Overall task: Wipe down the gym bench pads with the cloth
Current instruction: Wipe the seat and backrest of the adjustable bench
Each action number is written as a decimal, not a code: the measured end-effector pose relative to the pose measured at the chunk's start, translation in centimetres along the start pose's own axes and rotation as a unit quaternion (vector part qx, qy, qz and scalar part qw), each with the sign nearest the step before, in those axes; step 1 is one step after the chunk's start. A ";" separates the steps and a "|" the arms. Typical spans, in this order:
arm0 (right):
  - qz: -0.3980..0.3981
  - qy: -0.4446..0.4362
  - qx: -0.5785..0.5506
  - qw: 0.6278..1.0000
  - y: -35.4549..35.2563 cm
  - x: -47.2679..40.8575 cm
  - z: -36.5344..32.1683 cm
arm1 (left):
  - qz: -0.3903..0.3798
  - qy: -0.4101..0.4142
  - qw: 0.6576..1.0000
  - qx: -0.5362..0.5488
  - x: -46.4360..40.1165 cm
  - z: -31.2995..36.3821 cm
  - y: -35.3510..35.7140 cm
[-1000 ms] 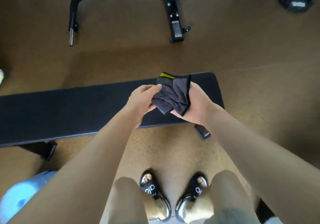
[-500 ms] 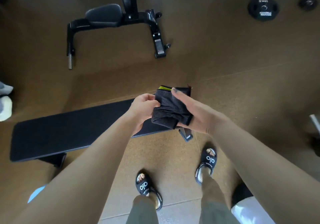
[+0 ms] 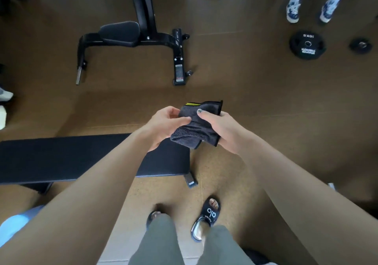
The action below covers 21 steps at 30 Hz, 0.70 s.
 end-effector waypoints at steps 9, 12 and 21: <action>-0.016 0.033 0.001 0.999 -5.5 -4.2 -5.9 | 0.026 0.030 0.997 0.062 -6.2 5.2 2.9; -0.013 0.034 -0.004 0.999 -6.9 -6.6 -8.3 | 0.041 0.039 0.996 0.063 -9.0 7.9 3.9; -0.026 0.055 0.017 0.998 -9.8 -17.5 -19.1 | -0.009 -0.012 0.989 0.146 -18.3 17.5 3.6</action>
Point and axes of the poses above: each hand's wrist, its own x-axis away from the middle knuckle, its own y-axis out of the palm, z = x × y, the point moved 8 cm from there along -x, towards the middle knuckle
